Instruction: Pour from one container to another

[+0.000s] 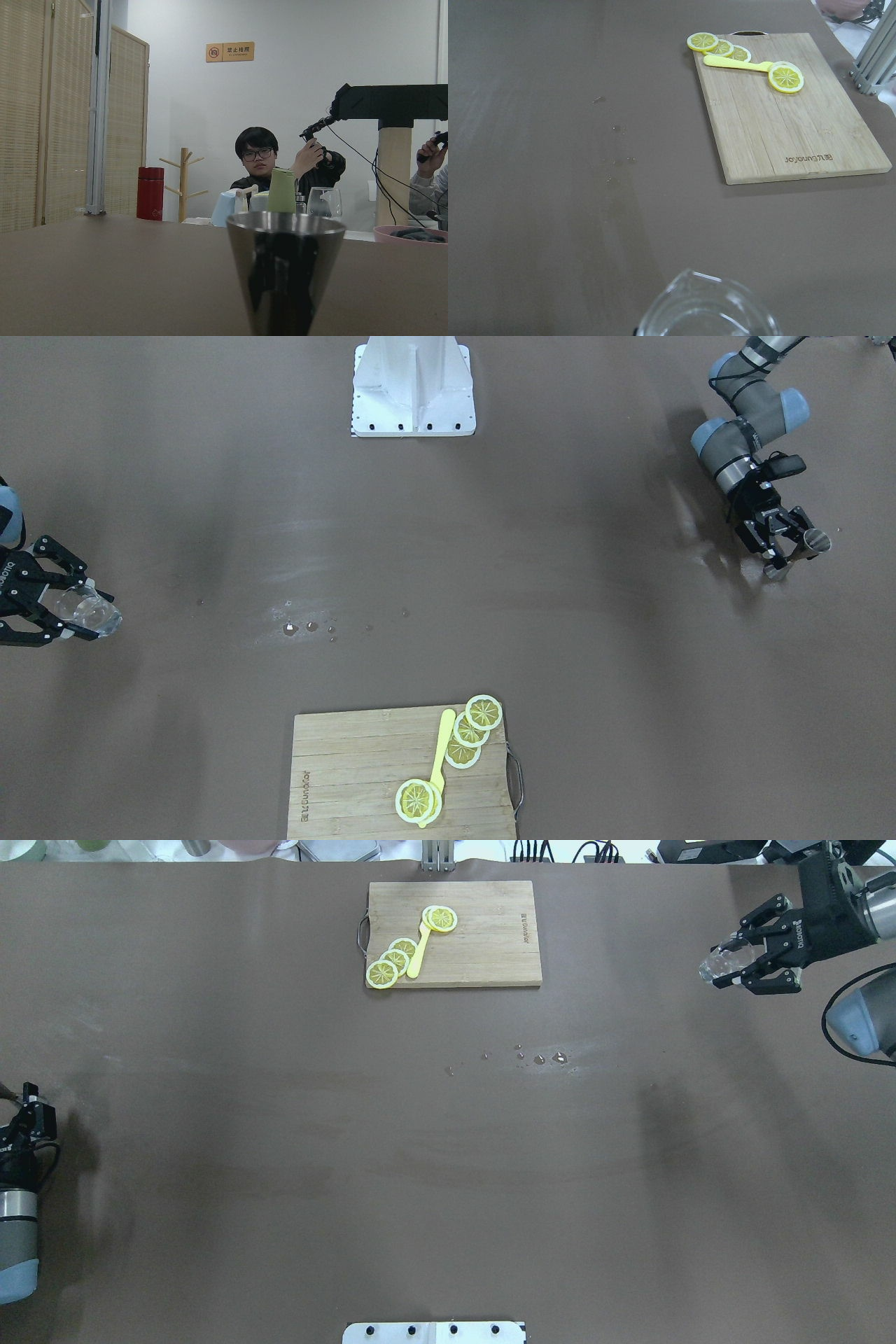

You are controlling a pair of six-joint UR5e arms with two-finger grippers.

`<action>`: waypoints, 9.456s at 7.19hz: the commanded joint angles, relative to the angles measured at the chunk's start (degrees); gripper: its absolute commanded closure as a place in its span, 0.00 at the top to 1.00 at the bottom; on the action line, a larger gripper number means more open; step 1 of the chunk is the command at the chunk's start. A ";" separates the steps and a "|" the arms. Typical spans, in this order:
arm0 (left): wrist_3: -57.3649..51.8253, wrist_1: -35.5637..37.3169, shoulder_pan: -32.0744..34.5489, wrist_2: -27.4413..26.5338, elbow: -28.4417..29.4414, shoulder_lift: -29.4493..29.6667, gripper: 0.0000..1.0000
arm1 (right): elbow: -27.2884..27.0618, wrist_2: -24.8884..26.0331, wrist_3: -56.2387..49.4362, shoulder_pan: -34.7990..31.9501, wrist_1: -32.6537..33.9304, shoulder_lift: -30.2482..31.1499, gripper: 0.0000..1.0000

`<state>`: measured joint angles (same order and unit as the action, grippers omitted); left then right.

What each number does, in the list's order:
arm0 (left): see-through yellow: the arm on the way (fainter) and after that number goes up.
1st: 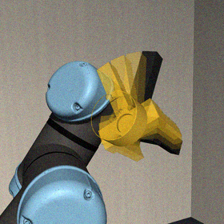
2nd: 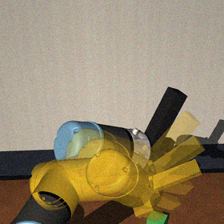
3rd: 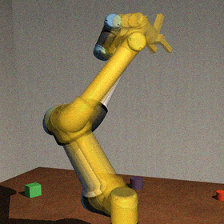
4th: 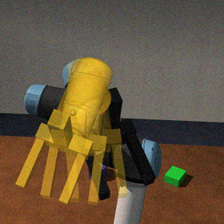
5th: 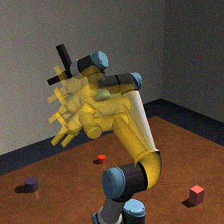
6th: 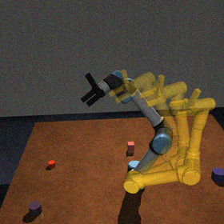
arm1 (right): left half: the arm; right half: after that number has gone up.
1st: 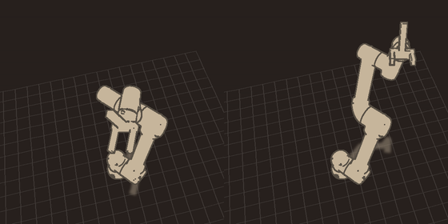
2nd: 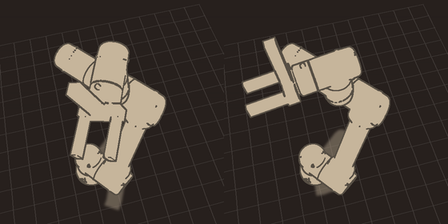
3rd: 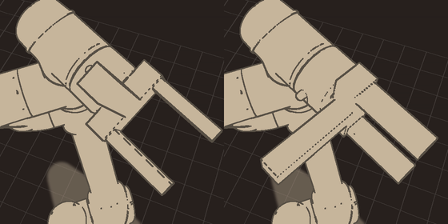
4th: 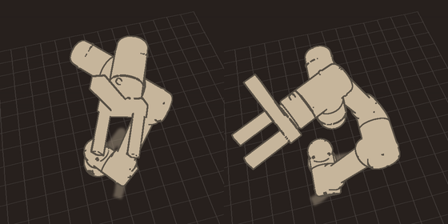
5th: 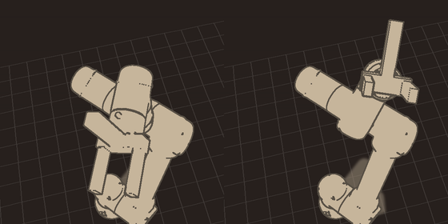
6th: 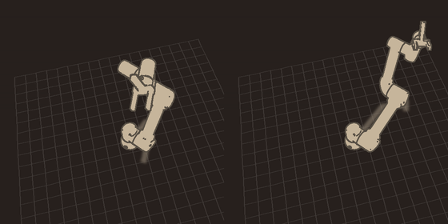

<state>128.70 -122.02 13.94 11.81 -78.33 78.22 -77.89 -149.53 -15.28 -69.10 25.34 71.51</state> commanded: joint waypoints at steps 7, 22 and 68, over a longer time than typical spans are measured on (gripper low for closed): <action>-5.52 1.09 1.18 1.55 -9.17 0.26 0.00 | -5.93 0.37 0.34 -0.24 8.36 -0.93 0.00; -88.00 -13.36 3.72 17.10 -4.21 53.52 0.00 | -30.53 8.79 -2.02 6.50 42.28 -4.53 0.00; -101.63 -50.94 2.15 29.94 15.14 62.40 0.00 | -10.28 45.02 -38.60 25.59 103.41 -43.28 0.00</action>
<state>27.07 -172.93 16.09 41.75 -63.19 140.62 -89.80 -105.39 -53.82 -44.03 128.04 29.40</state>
